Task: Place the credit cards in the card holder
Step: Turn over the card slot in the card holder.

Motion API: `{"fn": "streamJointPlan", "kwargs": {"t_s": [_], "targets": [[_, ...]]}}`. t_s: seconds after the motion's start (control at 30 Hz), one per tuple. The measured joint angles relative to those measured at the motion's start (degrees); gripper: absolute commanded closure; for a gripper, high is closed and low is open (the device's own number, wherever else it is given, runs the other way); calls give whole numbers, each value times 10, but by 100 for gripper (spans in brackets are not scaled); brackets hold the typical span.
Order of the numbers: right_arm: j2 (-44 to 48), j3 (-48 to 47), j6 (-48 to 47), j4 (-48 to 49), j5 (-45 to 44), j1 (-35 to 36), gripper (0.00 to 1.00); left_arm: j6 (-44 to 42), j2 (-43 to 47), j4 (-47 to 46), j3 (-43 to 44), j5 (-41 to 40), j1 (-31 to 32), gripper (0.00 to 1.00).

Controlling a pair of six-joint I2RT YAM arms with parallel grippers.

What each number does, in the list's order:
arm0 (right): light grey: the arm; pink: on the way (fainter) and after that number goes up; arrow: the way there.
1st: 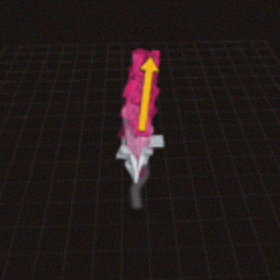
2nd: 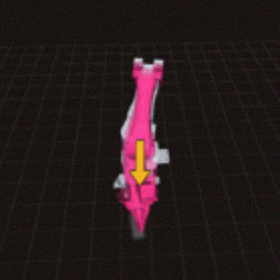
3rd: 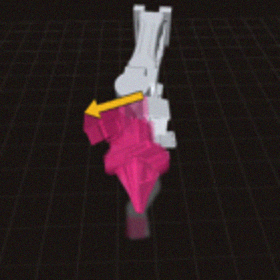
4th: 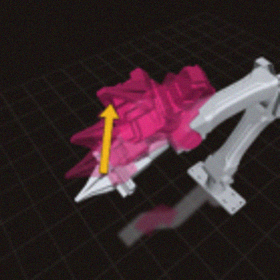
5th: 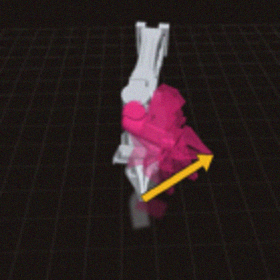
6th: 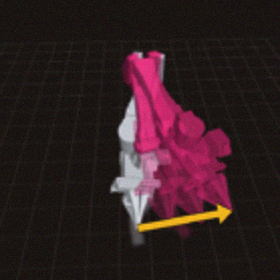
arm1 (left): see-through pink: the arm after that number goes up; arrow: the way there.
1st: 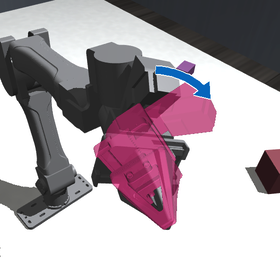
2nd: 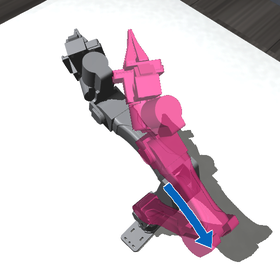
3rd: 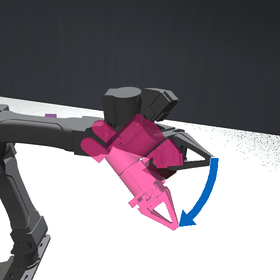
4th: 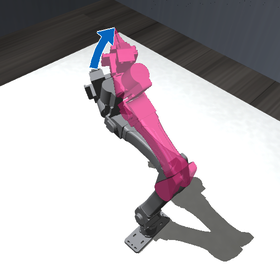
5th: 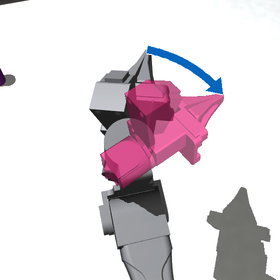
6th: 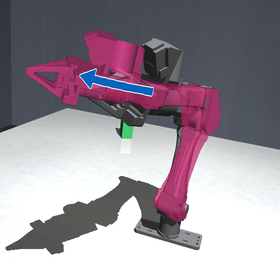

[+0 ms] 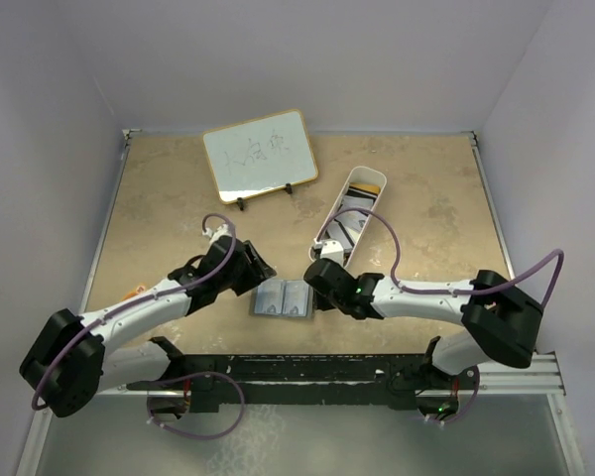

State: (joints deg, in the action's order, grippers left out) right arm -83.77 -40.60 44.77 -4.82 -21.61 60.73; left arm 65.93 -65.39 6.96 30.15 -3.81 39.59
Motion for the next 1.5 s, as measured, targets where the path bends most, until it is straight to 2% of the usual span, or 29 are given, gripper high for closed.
{"fn": "streamJointPlan", "kwargs": {"t_s": [0.2,0.4,0.57,0.7,0.93,1.5], "targets": [[15,-30,0,-49,0,0,60,-23,9,37,-1,23,-37,46],[26,-78,7,-71,1,0,55,-24,25,16,-28,77,-85,43],[26,-113,20,-77,7,0,55,-25,25,-13,-42,126,-119,42],[17,-122,25,-46,33,0,57,-25,26,-33,-58,151,-130,41],[-78,-154,39,-15,68,0,64,-9,28,-86,-117,198,-163,40],[-164,-154,53,28,138,0,80,1,32,-123,-131,218,-164,40]]}}
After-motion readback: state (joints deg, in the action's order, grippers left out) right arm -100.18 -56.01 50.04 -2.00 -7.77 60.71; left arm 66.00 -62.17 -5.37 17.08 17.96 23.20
